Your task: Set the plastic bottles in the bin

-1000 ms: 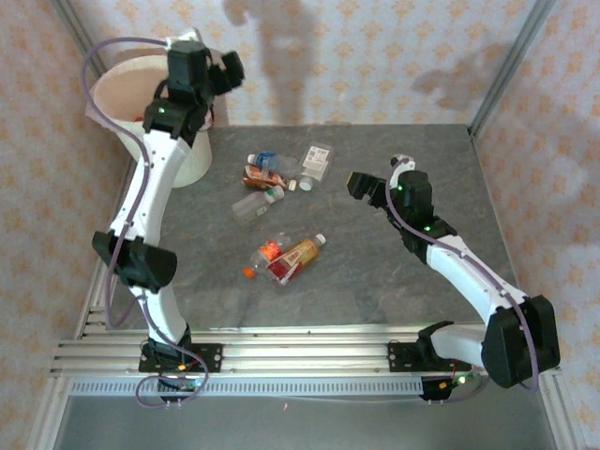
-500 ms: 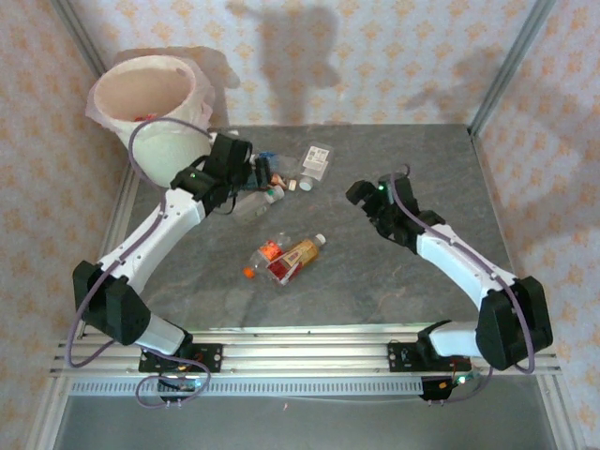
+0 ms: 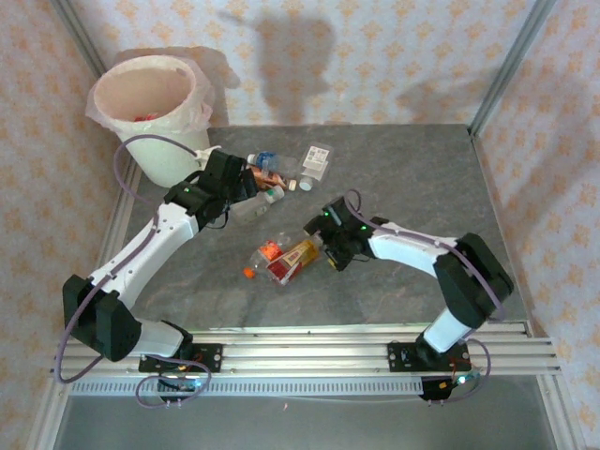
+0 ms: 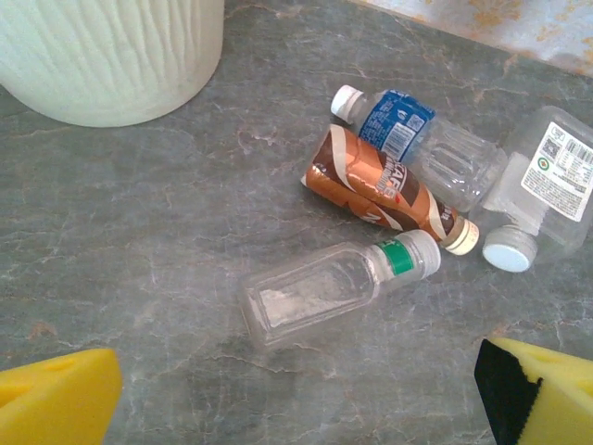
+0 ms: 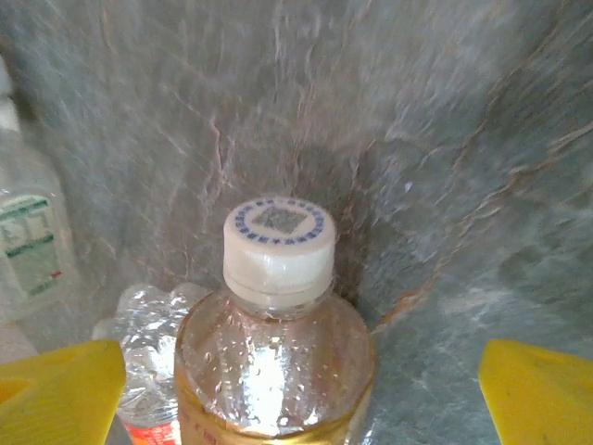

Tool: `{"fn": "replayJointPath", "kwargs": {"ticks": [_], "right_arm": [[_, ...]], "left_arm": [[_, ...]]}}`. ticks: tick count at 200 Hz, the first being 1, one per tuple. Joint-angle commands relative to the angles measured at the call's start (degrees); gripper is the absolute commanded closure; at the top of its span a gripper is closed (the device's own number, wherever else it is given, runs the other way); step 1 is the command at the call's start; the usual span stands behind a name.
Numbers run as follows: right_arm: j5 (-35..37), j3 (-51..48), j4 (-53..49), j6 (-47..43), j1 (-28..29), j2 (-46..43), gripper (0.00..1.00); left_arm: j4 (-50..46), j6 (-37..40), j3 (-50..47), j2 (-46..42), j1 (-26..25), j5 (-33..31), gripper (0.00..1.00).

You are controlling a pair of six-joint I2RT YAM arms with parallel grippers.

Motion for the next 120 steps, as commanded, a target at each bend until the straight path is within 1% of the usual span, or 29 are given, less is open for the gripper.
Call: {"fn": "replayJointPath", "kwargs": {"ticks": [1, 43, 53, 85, 102, 120], "right_arm": [[-2.07, 4.62, -1.53, 0.78, 1.29, 2.28, 0.01], [-3.34, 4.37, -1.17, 3.15, 1.60, 5.95, 0.03], [-3.51, 4.14, -0.89, 3.69, 1.60, 6.46, 0.06], [-4.02, 4.18, 0.10, 4.00, 2.13, 7.83, 0.08], [-5.54, 4.10, 1.49, 4.38, 2.14, 9.02, 0.10], [-6.58, 3.82, 3.90, 4.45, 2.14, 9.58, 0.14]], "left_arm": [[-0.59, -1.14, -0.61, -0.28, 0.19, -3.56, 0.00], [-1.29, -1.11, -1.32, -0.48, 0.20, -4.91, 0.00], [-1.24, -1.09, -1.50, -0.53, 0.18, -5.04, 0.00], [-1.31, -0.97, -1.67, -0.17, 0.23, -5.30, 0.00], [-1.23, -0.91, -1.54, 0.09, 0.29, -5.24, 0.00], [-1.11, -0.93, -1.28, 0.53, 0.18, -4.84, 0.00]]}}
